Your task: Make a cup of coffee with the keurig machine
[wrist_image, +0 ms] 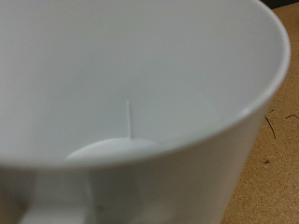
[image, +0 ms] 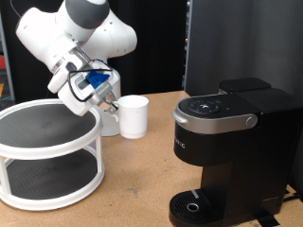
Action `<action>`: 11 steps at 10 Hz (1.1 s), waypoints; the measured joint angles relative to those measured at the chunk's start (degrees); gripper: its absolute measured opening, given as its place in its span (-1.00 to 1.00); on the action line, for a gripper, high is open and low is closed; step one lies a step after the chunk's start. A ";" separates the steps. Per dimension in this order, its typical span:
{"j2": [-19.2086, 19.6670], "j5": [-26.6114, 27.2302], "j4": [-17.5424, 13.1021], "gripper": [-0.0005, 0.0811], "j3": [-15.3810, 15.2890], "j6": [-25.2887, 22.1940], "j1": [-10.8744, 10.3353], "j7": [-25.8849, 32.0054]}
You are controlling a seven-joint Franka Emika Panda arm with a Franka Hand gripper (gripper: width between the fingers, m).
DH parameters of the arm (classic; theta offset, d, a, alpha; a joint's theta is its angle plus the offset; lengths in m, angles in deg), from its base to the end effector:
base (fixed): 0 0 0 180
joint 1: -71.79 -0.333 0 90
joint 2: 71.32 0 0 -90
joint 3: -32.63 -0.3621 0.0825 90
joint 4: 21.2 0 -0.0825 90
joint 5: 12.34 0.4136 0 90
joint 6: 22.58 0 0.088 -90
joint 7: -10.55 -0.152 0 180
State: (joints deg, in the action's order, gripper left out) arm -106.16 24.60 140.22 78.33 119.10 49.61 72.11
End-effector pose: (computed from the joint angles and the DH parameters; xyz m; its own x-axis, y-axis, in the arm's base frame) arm 0.3601 -0.0959 0.3269 0.8460 0.0270 0.5325 0.3463 -0.7872 -0.5104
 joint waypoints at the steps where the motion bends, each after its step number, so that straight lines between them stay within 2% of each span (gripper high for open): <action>1: 0.83 0.76 0.39 -0.82 0.46 1.82 -1.07 0.81; 3: 3.42 3.48 0.71 -0.82 1.69 5.60 -4.32 2.90; 7: 9.46 13.07 0.49 -0.82 7.34 11.94 -14.70 10.34; 9: 11.80 18.39 0.24 -0.82 10.98 13.18 -19.85 15.40; 11: 13.40 23.69 -0.12 -0.82 14.13 14.19 -24.13 19.79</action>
State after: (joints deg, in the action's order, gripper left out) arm -92.76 48.29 140.09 92.45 133.29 25.49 91.90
